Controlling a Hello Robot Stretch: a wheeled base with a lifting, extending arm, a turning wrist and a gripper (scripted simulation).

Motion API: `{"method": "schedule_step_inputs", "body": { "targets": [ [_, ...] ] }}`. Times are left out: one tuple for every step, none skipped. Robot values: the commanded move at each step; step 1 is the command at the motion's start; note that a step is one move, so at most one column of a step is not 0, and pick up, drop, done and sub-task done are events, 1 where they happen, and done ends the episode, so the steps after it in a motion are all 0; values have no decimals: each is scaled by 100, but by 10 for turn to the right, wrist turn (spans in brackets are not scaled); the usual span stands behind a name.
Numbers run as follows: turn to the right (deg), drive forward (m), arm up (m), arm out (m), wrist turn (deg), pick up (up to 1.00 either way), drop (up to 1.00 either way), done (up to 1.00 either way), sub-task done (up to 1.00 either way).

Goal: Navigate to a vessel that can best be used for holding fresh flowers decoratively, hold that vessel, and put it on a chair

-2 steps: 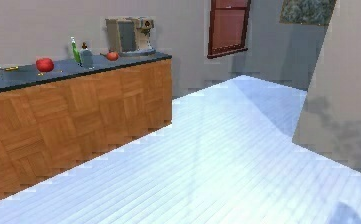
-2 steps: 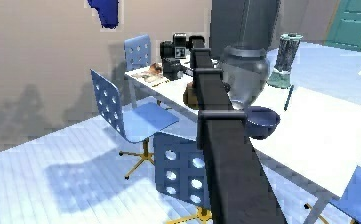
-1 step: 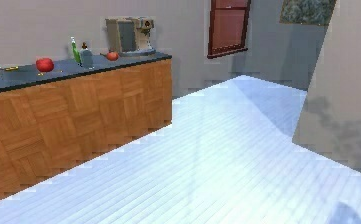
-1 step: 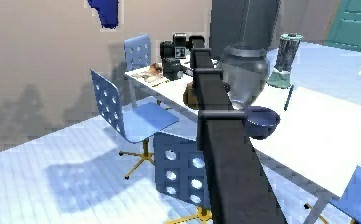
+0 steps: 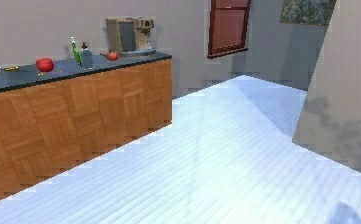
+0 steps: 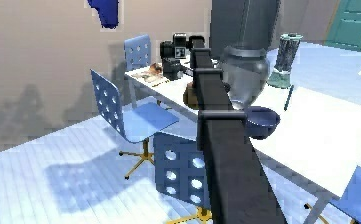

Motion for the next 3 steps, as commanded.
{"method": "schedule_step_inputs", "body": {
  "targets": [
    [0,0,0,0,0,0,100,0,0],
    [0,0,0,-10,0,0,0,0,0],
    [0,0,0,0,0,0,0,100,0]
  ]
}}
